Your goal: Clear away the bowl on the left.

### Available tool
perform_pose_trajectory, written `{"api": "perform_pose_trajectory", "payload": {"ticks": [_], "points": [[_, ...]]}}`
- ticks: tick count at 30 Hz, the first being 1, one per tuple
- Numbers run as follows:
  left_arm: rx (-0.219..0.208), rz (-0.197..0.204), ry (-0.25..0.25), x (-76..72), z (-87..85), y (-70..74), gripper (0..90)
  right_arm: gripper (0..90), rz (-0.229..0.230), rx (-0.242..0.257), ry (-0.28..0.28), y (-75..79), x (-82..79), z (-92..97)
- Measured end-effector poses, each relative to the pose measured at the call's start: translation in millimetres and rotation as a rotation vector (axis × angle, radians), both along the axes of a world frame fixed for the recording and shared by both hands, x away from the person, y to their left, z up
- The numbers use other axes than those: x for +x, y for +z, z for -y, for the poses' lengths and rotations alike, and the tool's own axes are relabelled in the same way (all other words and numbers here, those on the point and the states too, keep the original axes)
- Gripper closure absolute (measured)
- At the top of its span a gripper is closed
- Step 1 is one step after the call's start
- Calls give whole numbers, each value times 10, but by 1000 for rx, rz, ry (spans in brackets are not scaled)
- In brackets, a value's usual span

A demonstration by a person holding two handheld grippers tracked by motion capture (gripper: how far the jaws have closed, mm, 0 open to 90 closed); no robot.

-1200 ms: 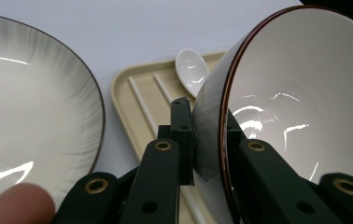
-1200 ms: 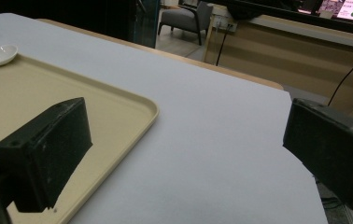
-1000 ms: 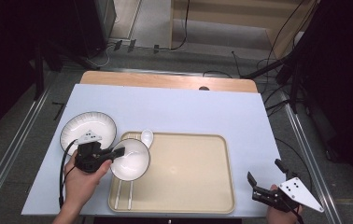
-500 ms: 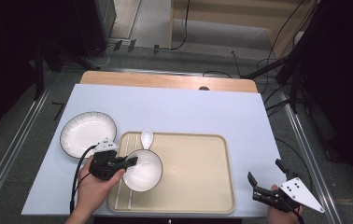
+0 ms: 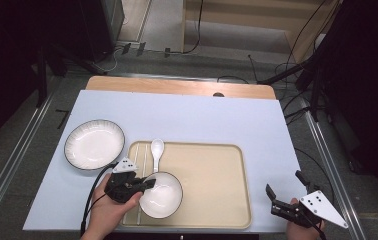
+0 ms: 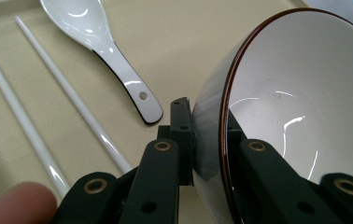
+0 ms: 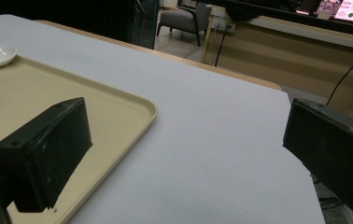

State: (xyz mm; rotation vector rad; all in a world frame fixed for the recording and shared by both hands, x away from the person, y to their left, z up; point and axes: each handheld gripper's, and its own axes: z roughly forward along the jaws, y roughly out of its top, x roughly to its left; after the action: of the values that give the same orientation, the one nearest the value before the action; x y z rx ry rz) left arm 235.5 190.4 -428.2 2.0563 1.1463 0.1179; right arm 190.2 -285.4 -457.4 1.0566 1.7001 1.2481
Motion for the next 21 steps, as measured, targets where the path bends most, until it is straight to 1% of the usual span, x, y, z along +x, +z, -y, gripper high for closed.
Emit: {"api": "perform_pose_trajectory", "payload": {"ticks": [4, 5, 12, 13, 16, 21], "points": [[9, -21, -18, -30, 26, -21, 822, 14, 1, -2, -1, -1, 4, 2], [9, -19, -20, -37, 30, -27, 822, 14, 1, -2, 0, -1, 4, 0], [38, -47, -43, -51, 31, -52, 816, 14, 1, -1, 1, -3, 6, 2], [36, -54, -48, -53, 38, -55, 816, 14, 1, -2, 1, -3, 6, 1], [38, -57, -63, -51, 53, -65, 814, 14, 2, -2, 2, -2, 4, 2], [16, -65, -68, -26, 32, -86, 809, 15, 2, 0, 1, -2, 5, 6]]}}
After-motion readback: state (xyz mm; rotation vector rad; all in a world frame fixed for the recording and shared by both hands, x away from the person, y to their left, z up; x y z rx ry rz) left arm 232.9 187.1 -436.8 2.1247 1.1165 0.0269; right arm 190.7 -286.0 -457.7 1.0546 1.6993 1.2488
